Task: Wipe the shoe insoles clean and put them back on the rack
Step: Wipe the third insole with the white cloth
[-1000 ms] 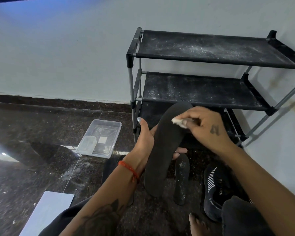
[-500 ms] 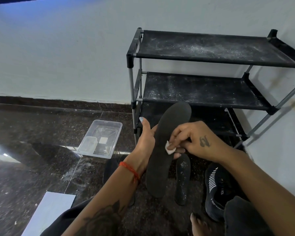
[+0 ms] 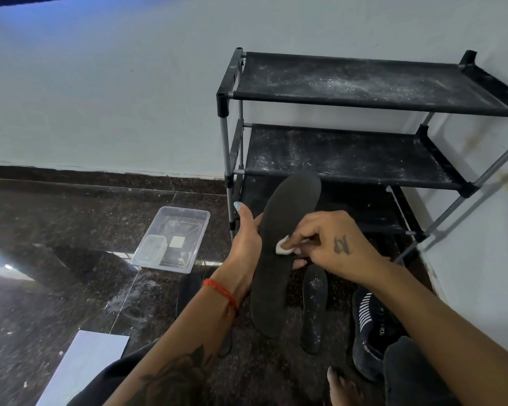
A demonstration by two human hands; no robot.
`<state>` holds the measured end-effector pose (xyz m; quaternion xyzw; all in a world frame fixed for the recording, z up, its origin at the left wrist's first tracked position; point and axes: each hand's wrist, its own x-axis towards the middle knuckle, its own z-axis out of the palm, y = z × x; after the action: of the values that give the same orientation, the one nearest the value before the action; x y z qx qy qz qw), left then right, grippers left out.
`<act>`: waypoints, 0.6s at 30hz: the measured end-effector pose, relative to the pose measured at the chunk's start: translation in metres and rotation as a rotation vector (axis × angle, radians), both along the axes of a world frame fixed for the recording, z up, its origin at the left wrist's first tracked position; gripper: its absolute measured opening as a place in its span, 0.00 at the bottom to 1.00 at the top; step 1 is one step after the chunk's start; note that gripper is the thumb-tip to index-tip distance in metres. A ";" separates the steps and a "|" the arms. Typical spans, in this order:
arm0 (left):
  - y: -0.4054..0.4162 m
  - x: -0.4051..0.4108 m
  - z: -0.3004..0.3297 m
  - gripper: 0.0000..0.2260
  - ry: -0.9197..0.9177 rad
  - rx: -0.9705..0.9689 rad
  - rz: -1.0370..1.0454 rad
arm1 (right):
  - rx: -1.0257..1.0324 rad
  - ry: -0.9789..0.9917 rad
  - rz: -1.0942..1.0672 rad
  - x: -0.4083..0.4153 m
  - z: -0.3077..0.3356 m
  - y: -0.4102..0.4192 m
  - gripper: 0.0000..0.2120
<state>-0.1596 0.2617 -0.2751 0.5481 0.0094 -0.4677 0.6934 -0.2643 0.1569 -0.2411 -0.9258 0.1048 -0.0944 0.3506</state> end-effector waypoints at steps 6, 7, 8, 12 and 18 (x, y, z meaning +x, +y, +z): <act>0.002 -0.005 0.005 0.32 0.117 -0.075 -0.052 | 0.330 -0.286 -0.298 -0.001 0.011 -0.014 0.10; 0.003 -0.006 0.006 0.31 0.125 -0.090 -0.069 | 0.209 -0.359 -0.438 0.001 0.009 -0.021 0.10; 0.003 -0.006 0.005 0.30 0.118 -0.098 -0.083 | 0.091 -0.382 -0.542 0.002 0.004 -0.028 0.10; 0.003 -0.006 0.001 0.29 0.124 -0.080 -0.099 | -0.092 -0.233 -0.540 0.007 -0.014 -0.043 0.13; 0.001 0.004 -0.007 0.32 0.173 -0.103 -0.047 | 0.313 -0.060 -0.382 0.001 0.002 -0.029 0.09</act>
<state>-0.1560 0.2630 -0.2820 0.4693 0.0322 -0.5293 0.7061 -0.2638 0.1278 -0.2391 -0.8205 0.2810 -0.1690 0.4682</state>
